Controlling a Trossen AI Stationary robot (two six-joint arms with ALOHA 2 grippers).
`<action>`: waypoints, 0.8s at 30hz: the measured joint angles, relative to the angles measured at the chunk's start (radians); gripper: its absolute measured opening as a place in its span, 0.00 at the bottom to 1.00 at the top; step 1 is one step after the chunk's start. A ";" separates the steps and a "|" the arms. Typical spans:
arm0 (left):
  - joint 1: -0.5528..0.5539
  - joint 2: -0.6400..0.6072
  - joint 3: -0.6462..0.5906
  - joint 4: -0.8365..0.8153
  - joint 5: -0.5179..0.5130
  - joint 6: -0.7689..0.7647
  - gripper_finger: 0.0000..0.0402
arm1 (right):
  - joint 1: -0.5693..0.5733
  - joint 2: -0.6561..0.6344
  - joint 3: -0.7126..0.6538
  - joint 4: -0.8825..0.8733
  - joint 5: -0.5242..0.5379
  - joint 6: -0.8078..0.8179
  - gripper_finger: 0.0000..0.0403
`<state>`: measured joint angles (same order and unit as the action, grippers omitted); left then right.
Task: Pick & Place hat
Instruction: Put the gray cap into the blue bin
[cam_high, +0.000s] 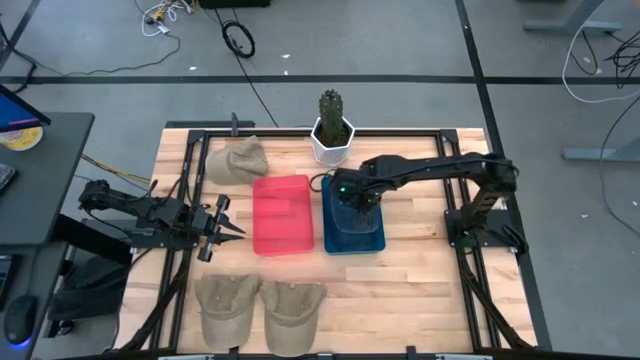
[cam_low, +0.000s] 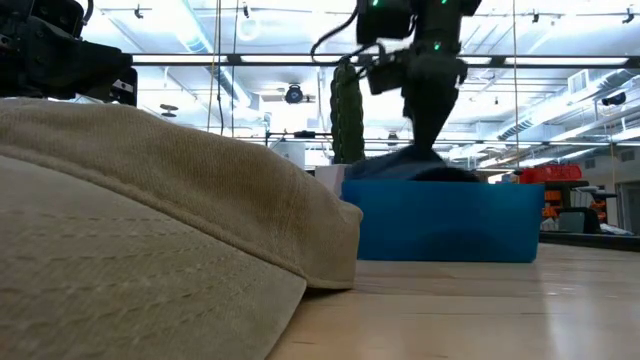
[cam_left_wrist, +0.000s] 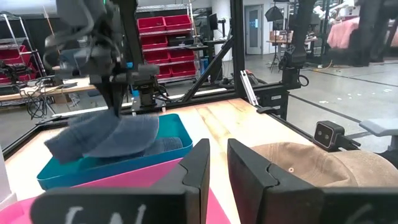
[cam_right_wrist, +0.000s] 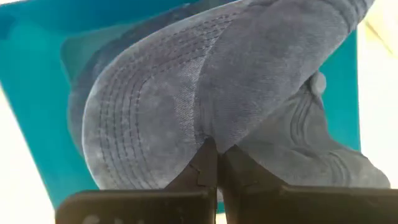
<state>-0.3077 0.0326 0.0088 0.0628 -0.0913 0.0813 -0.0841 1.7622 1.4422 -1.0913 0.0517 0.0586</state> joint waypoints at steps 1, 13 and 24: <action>0.000 0.000 0.000 0.000 0.000 0.000 0.15 | 0.000 0.016 0.000 0.007 0.000 -0.011 0.00; 0.000 0.000 0.000 0.000 0.000 0.000 0.15 | -0.008 0.194 0.005 0.102 -0.005 -0.066 0.00; 0.000 0.000 0.000 0.000 0.000 0.000 0.15 | -0.010 0.203 0.000 0.124 -0.009 -0.066 0.04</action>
<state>-0.3077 0.0326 0.0087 0.0630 -0.0911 0.0814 -0.0936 1.9655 1.4426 -0.9676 0.0428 -0.0069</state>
